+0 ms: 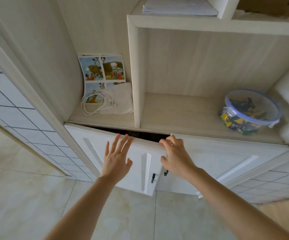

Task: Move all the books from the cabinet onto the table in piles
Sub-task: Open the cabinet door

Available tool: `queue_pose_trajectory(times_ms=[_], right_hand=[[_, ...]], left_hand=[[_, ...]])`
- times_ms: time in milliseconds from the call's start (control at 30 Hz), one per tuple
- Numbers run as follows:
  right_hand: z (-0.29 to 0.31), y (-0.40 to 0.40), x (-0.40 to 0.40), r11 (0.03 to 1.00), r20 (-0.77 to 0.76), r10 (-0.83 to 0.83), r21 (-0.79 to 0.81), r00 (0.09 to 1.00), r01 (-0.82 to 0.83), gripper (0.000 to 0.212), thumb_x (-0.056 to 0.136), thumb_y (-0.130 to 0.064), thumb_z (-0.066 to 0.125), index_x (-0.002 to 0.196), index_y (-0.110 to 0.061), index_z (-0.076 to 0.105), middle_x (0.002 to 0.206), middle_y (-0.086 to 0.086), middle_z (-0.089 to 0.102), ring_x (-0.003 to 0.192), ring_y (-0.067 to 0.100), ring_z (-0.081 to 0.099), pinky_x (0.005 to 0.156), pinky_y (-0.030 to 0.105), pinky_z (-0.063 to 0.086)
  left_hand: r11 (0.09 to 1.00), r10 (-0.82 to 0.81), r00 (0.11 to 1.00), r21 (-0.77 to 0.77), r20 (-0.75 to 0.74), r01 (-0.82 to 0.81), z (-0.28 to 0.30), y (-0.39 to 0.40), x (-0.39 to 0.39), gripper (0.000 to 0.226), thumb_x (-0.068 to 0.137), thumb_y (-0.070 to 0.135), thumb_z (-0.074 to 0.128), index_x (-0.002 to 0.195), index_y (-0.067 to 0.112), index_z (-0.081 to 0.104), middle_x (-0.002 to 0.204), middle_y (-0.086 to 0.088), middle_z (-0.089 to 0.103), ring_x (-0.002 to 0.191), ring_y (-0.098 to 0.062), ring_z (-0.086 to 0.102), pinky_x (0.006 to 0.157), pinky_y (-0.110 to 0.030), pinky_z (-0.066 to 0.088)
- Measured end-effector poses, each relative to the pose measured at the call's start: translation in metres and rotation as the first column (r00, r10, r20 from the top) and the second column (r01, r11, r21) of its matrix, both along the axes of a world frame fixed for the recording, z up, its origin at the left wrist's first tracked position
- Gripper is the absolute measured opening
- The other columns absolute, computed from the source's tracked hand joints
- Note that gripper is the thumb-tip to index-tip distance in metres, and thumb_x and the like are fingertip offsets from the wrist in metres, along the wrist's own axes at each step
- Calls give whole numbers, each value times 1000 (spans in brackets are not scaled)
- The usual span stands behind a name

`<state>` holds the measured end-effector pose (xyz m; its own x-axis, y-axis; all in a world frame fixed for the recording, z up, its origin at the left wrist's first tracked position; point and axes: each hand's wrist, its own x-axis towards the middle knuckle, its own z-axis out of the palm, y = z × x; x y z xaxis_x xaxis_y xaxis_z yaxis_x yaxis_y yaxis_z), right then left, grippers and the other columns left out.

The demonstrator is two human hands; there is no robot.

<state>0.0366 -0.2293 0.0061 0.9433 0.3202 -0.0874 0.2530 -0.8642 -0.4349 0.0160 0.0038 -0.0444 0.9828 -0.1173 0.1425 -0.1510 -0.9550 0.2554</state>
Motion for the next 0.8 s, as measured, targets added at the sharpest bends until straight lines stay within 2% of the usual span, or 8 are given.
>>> queue_pose_trajectory(times_ms=[167, 233, 300, 433, 600, 667, 733, 800], right_hand=[[15, 8, 11, 956, -365, -67, 242, 928, 165, 29, 93, -34, 51, 119, -21, 56, 109, -1, 57, 97, 16, 54, 79, 25, 39], [16, 14, 13, 963, -450, -26, 229, 893, 144, 18, 95, -39, 44, 90, -28, 58, 78, -6, 54, 75, 15, 49, 68, 28, 35], [12, 21, 11, 968, -483, 34, 234, 875, 92, 35, 95, -36, 41, 63, -24, 41, 60, -5, 37, 62, 17, 35, 63, 31, 28], [6, 30, -4, 983, -487, 112, 179, 866, -26, 21, 94, -32, 48, 107, -19, 58, 93, 0, 61, 84, 18, 59, 68, 30, 44], [3, 45, -34, 961, -629, 147, 272, 763, 39, 10, 95, -38, 49, 99, -29, 52, 102, -1, 59, 97, 19, 58, 77, 32, 47], [5, 53, -49, 950, -693, 177, 306, 698, 63, 18, 96, -36, 51, 111, -27, 53, 109, -1, 61, 101, 18, 60, 75, 30, 52], [6, 61, -62, 947, -719, 198, 315, 666, 59, 29, 97, -33, 52, 123, -20, 50, 118, 4, 61, 106, 21, 62, 76, 34, 57], [9, 73, -77, 950, -736, 196, 306, 648, 59, 31, 96, -32, 54, 122, -17, 50, 119, 7, 61, 106, 22, 63, 77, 35, 59]], left_hand=[[999, -33, 999, 4, -16, 33, 4, 11, -21, 79, 84, 24, 62, 151, 30, 21, 159, 7, 20, 150, -16, -1, 120, -48, 4], [1000, -31, 999, 1, -20, 31, 6, 11, -27, 78, 84, 27, 63, 151, 30, 22, 160, 7, 19, 150, -15, -2, 120, -48, 3], [1000, -21, 1000, 8, -23, 21, 8, 10, -32, 76, 85, 30, 62, 150, 31, 23, 160, 8, 18, 149, -14, -3, 121, -46, 3], [992, 2, 1000, -126, -3, -2, 10, 9, -44, 64, 87, 27, 60, 144, 30, 34, 157, 7, 27, 150, -14, 2, 121, -47, 10], [819, 286, 956, -533, 57, -213, 17, -3, -71, 26, 92, 14, 59, 117, 18, 61, 140, 4, 52, 140, -10, 33, 115, -38, 29], [730, 411, 909, -621, 66, -285, 16, -2, -80, 19, 93, 15, 58, 111, 19, 62, 137, 6, 53, 131, -8, 42, 108, -36, 38], [691, 505, 862, -616, 38, -378, 15, 3, -86, 29, 93, 25, 60, 122, 21, 56, 147, 5, 44, 133, -12, 40, 102, -30, 35], [580, 520, 838, -652, -165, -488, 13, 16, -92, 53, 93, 38, 59, 140, 23, 41, 155, 3, 33, 137, -14, 36, 97, -28, 32]])
